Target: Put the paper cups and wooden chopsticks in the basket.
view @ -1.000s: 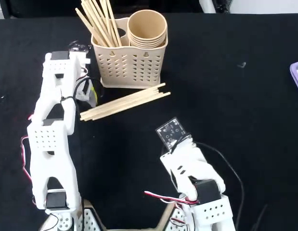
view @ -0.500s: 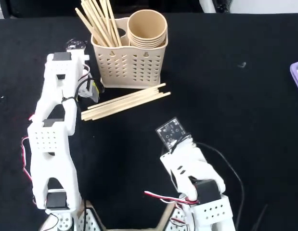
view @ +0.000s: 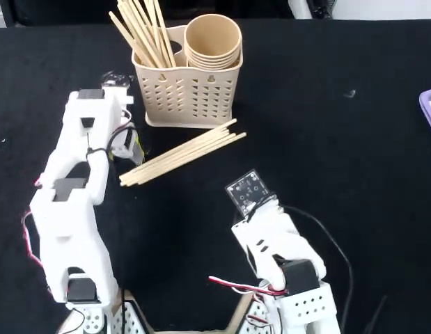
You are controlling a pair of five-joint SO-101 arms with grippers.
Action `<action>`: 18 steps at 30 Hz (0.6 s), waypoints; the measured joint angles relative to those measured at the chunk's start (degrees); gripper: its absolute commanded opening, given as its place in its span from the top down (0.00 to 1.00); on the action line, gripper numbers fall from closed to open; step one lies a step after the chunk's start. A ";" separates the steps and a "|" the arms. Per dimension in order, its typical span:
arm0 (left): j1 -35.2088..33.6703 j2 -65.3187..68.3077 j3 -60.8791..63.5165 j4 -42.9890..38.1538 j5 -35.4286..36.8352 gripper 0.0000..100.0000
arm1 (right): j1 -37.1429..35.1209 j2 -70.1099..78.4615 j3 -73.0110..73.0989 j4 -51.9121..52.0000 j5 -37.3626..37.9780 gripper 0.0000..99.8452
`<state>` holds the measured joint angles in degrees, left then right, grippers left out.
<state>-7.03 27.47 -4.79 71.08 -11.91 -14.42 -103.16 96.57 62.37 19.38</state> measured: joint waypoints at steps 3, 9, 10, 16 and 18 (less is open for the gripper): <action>1.32 -7.03 10.02 -5.36 -0.18 0.79 | 0.00 0.00 0.00 0.00 0.00 0.96; 10.37 -22.07 29.10 -13.36 -4.84 0.79 | 0.09 0.00 0.00 0.00 0.00 0.96; 12.22 -24.18 32.18 -15.38 -5.80 0.79 | 0.18 0.00 0.00 0.00 0.00 0.96; 15.21 -31.12 41.49 -22.51 -7.56 0.79 | 0.35 0.00 0.00 0.00 0.00 0.96; 15.12 -32.18 41.93 -22.77 -7.82 0.79 | 0.35 0.00 0.00 0.00 0.00 0.96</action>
<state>8.09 -4.70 37.14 48.31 -19.74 -14.07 -103.16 96.57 62.37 19.38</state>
